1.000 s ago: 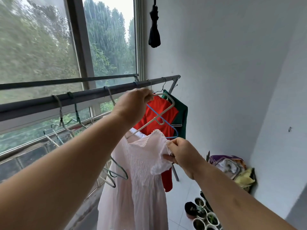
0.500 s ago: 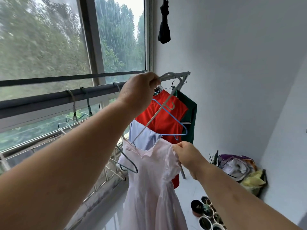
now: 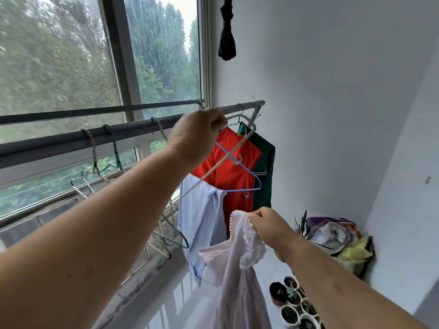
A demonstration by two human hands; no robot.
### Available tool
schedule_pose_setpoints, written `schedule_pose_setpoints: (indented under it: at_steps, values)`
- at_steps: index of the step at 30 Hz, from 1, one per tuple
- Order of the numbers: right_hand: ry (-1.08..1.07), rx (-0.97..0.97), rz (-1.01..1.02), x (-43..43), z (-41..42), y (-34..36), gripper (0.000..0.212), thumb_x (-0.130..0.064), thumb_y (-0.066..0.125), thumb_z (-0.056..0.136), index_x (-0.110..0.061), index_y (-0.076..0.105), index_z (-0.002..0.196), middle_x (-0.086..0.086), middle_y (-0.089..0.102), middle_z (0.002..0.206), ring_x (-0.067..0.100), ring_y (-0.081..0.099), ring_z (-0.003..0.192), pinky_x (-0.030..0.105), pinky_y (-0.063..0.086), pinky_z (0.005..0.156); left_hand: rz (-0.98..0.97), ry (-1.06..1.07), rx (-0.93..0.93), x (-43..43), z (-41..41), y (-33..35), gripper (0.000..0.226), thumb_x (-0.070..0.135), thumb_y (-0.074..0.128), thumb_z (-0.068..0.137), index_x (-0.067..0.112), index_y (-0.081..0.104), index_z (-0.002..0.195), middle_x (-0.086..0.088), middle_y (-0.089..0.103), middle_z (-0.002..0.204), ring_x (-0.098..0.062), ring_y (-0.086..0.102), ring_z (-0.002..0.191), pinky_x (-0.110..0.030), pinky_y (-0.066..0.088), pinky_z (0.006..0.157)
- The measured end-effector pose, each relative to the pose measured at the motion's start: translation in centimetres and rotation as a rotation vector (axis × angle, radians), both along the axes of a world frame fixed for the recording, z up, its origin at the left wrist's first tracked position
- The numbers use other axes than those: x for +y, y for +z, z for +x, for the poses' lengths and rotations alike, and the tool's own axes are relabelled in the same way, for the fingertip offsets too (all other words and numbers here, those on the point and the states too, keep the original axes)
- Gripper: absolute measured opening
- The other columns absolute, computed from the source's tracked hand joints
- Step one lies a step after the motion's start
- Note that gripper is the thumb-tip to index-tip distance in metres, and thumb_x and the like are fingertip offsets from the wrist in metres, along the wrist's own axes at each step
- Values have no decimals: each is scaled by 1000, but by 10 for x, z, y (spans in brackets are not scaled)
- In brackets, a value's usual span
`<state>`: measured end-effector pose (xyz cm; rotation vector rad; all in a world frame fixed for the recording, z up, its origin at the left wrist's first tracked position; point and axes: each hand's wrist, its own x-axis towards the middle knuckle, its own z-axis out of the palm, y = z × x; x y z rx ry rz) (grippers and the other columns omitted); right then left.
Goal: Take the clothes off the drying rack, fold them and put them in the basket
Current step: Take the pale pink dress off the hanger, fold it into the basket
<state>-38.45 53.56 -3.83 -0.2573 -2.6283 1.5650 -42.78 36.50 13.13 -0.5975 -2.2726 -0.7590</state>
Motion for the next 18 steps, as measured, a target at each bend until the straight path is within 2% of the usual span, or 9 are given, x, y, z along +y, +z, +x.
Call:
schedule_pose_setpoints:
  at_steps: [2, 5, 8, 10, 12, 15, 18]
  values:
    - [-9, 16, -93, 4, 3, 7, 20, -15, 42, 98, -7, 57, 87, 3, 52, 78, 16, 48, 73, 29, 44, 66, -74, 6, 4, 2, 2, -10, 17, 24, 58, 96, 17, 72, 103, -3, 70, 87, -23, 66, 84, -31, 50, 74]
    - [-65, 53, -276, 12, 7, 18, 22, -12, 43, 97, -9, 56, 80, 9, 53, 77, 23, 51, 74, 39, 46, 68, -266, 33, -43, 3, 5, -28, 18, 24, 58, 95, 20, 72, 105, -5, 72, 93, -25, 65, 84, -32, 52, 73]
    - [-169, 131, -471, 24, 14, 29, 34, -7, 41, 93, -14, 48, 60, 5, 44, 61, 22, 40, 64, 35, 37, 61, -421, 4, -184, 11, 14, -45, 22, 28, 61, 92, 24, 71, 112, -1, 72, 106, -23, 66, 96, -34, 54, 83]
    - [-204, 180, -551, 36, 21, 37, 45, -6, 41, 90, -20, 43, 47, -1, 38, 51, 20, 35, 61, 35, 34, 62, -418, -35, -203, 19, 24, -53, 23, 30, 60, 92, 24, 70, 112, 1, 72, 108, -21, 66, 99, -36, 54, 85]
    - [-185, 196, -583, 48, 29, 46, 50, -11, 41, 93, -18, 47, 44, 0, 44, 48, 22, 43, 61, 36, 37, 64, -374, -94, -233, 26, 34, -61, 20, 29, 57, 94, 20, 72, 103, 1, 73, 98, -20, 67, 89, -38, 56, 81]
    - [-141, 195, -629, 62, 41, 56, 63, -14, 40, 96, -15, 54, 35, -2, 51, 41, 12, 53, 45, 28, 42, 61, -448, -182, -428, 38, 44, -80, 21, 31, 60, 91, 17, 73, 100, -1, 71, 92, -19, 66, 84, -37, 55, 80]
    - [-146, 216, -687, 72, 48, 63, 59, -14, 43, 94, -15, 51, 35, 0, 49, 42, 13, 52, 43, 27, 42, 60, -659, -194, -646, 52, 51, -117, 46, 46, 67, 85, 16, 64, 121, -3, 68, 111, -21, 62, 100, -34, 51, 89]
